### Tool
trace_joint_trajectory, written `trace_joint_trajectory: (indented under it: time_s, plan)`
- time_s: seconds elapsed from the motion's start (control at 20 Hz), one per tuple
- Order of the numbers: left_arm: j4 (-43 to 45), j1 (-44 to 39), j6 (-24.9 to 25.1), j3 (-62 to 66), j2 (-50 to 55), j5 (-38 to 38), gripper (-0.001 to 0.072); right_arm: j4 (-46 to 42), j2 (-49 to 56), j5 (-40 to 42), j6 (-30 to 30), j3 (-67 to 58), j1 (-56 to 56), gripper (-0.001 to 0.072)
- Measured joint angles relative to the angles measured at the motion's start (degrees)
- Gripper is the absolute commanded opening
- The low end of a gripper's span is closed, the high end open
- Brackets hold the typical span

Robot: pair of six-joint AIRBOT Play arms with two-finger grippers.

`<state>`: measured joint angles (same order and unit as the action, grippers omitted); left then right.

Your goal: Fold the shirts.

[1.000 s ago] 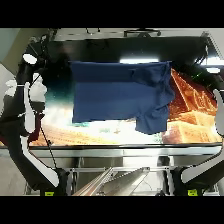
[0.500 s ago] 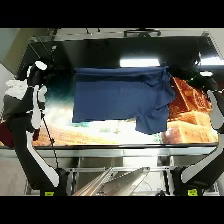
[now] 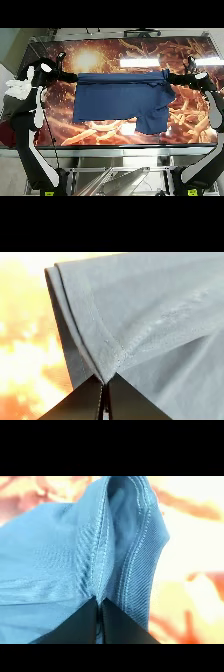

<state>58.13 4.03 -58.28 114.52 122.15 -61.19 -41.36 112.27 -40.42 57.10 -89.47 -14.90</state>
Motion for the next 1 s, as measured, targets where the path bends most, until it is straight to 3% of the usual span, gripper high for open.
trace_joint_trajectory:
  time_s: [0.05, 0.35, 0.7, 1.0]
  plan:
    - [0.24, -0.17, -0.20, 0.00, -0.02, -0.52, 0.0338, -0.79, -0.02, -0.02, 0.15, 0.00, 0.00, 0.0376]
    - [0.85, 2.16, -6.05, 0.00, -4.87, -8.61, 0.0337, -2.34, -5.33, -6.99, 1.66, -0.09, -2.32, 0.0377]
    - [0.92, 8.96, -14.01, -7.80, -11.13, -28.15, 0.0336, -3.74, -17.09, -23.65, 4.70, 9.11, -10.54, 0.0376]
    - [0.85, 10.86, -13.05, -33.48, -19.89, -23.41, 0.0336, -4.50, -26.08, -25.11, 4.31, 30.16, -16.06, 0.0377]
